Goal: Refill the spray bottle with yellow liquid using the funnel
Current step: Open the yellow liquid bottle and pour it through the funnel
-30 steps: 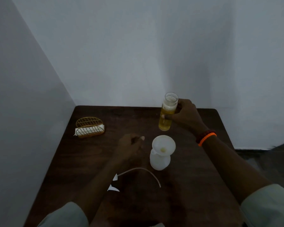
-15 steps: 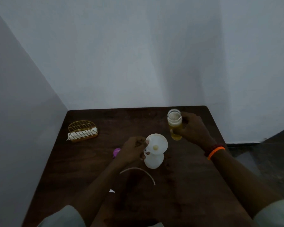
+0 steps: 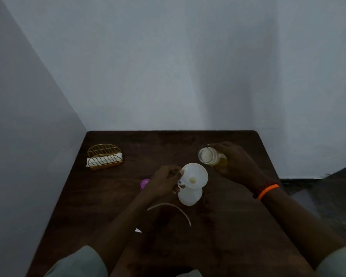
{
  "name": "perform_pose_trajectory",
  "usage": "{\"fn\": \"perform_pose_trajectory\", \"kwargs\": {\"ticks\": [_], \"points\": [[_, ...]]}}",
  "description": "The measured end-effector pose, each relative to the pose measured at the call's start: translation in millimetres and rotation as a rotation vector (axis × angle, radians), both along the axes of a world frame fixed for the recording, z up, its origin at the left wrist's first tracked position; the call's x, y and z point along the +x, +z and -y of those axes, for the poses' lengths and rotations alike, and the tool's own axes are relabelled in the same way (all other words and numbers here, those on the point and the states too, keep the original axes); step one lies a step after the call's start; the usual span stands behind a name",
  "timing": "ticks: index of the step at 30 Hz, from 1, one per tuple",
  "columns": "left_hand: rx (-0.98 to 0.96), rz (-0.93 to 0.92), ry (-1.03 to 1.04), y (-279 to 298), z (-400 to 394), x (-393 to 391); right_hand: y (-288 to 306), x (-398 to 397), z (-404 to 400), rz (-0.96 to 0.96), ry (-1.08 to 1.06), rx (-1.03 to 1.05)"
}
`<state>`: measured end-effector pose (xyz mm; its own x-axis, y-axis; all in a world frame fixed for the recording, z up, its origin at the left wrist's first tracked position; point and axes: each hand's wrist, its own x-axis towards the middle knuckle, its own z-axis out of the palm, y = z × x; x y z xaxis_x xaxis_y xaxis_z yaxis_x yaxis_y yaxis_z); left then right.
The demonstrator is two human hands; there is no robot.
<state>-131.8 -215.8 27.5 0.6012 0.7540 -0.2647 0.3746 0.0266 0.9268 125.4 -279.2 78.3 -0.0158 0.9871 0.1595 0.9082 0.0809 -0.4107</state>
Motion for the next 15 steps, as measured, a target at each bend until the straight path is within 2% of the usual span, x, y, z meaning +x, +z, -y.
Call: {"fn": "perform_pose_trajectory", "kwargs": {"ticks": [6, 15], "points": [[-0.011, 0.001, -0.006, -2.5, -1.5, -1.1, -0.5, -3.5, 1.1, 0.067, 0.015, -0.013], [0.008, 0.004, -0.015, 0.5, -1.1, -0.7, -1.0, -5.5, 0.9, 0.243, 0.040, 0.102]]}}
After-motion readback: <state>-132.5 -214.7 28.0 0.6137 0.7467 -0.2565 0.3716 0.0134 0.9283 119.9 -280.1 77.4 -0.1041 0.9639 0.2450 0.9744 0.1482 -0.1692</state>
